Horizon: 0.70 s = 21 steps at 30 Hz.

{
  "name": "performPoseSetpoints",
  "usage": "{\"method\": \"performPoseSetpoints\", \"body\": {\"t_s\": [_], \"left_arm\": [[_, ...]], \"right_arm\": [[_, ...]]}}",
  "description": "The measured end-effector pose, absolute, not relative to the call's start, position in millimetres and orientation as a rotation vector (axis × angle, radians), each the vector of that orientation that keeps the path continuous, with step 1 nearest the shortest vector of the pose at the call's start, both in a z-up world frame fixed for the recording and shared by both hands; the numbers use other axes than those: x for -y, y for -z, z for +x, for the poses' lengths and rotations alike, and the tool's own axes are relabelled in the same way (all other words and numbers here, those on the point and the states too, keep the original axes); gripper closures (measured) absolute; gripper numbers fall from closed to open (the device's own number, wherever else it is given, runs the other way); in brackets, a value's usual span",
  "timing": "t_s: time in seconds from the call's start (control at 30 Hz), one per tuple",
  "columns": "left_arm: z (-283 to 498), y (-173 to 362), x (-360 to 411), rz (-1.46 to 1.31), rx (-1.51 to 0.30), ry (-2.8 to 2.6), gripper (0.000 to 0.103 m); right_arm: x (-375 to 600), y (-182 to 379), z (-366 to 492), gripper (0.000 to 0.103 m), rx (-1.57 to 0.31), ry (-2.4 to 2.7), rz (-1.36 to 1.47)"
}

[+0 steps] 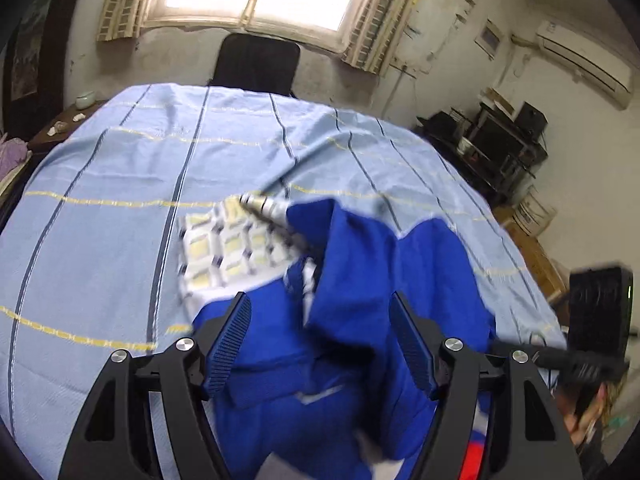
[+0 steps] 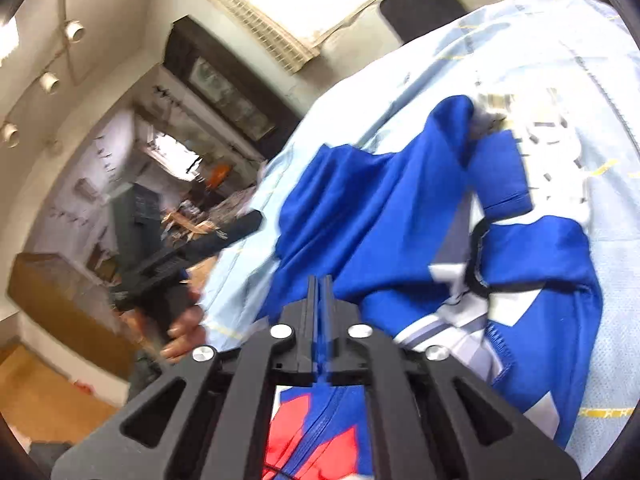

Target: Fold large clothes

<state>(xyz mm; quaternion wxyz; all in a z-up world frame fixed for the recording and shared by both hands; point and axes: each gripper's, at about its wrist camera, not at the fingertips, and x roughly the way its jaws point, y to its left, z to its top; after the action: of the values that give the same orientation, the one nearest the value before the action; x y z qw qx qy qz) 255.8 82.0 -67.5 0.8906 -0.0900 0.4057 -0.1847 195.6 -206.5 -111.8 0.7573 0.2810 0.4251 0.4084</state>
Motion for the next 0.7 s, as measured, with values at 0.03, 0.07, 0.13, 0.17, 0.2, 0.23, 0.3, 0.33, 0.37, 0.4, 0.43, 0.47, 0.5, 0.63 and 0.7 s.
{"method": "performPoseSetpoints", "body": {"t_s": [0.03, 0.07, 0.13, 0.17, 0.2, 0.23, 0.3, 0.33, 0.37, 0.4, 0.43, 0.47, 0.5, 0.63, 0.7], "left_arm": [[252.6, 71.8, -83.7, -0.159, -0.848, 0.377, 0.031], [250.6, 75.8, -85.0, -0.135, -0.853, 0.359, 0.031], [250.8, 82.1, -88.3, -0.119, -0.872, 0.338, 0.032], [251.2, 84.6, -89.7, -0.120, -0.878, 0.334, 0.032], [251.7, 85.7, -90.5, -0.120, -0.879, 0.332, 0.032], [252.2, 85.8, -90.5, -0.116, -0.876, 0.328, 0.032], [253.0, 86.1, -88.0, -0.091, -0.867, 0.317, 0.032], [254.2, 86.9, -85.8, -0.077, -0.865, 0.310, 0.032], [255.6, 88.3, -83.0, -0.065, -0.867, 0.310, 0.032], [258.6, 90.5, -78.0, -0.048, -0.871, 0.313, 0.032], [262.2, 92.6, -72.8, -0.034, -0.877, 0.313, 0.032], [267.5, 94.6, -65.1, -0.017, -0.882, 0.314, 0.032], [271.2, 95.8, -59.7, -0.009, -0.883, 0.317, 0.032], [287.3, 96.2, -40.8, -0.019, -0.881, 0.336, 0.032], [291.8, 94.0, -34.9, -0.032, -0.881, 0.351, 0.032]], "right_arm": [[203.0, 114.9, 195.9, 0.050, -0.953, -0.905, 0.613], [197.8, 117.7, 193.8, 0.038, -0.977, -0.901, 0.591], [183.6, 123.3, 190.4, 0.038, -1.034, -0.901, 0.523], [180.0, 125.0, 189.3, 0.038, -1.059, -0.899, 0.511], [174.8, 129.4, 189.0, 0.038, -1.095, -0.891, 0.502], [173.0, 130.9, 187.7, 0.038, -1.118, -0.880, 0.502], [169.4, 136.3, 188.0, 0.038, -1.153, -0.865, 0.528], [167.6, 138.2, 189.9, 0.037, -1.163, -0.867, 0.545], [167.2, 140.5, 192.7, 0.037, -1.176, -0.864, 0.575], [165.9, 143.6, 194.8, 0.038, -1.180, -0.861, 0.597], [164.2, 146.1, 198.5, 0.039, -1.182, -0.859, 0.610], [163.9, 147.2, 201.9, 0.041, -1.175, -0.848, 0.607], [164.2, 145.7, 203.0, 0.057, -1.149, -0.812, 0.588], [181.3, 145.4, 207.2, 0.101, -1.084, -0.748, 0.624], [195.4, 138.1, 206.7, 0.101, -1.027, -0.745, 0.658]]}}
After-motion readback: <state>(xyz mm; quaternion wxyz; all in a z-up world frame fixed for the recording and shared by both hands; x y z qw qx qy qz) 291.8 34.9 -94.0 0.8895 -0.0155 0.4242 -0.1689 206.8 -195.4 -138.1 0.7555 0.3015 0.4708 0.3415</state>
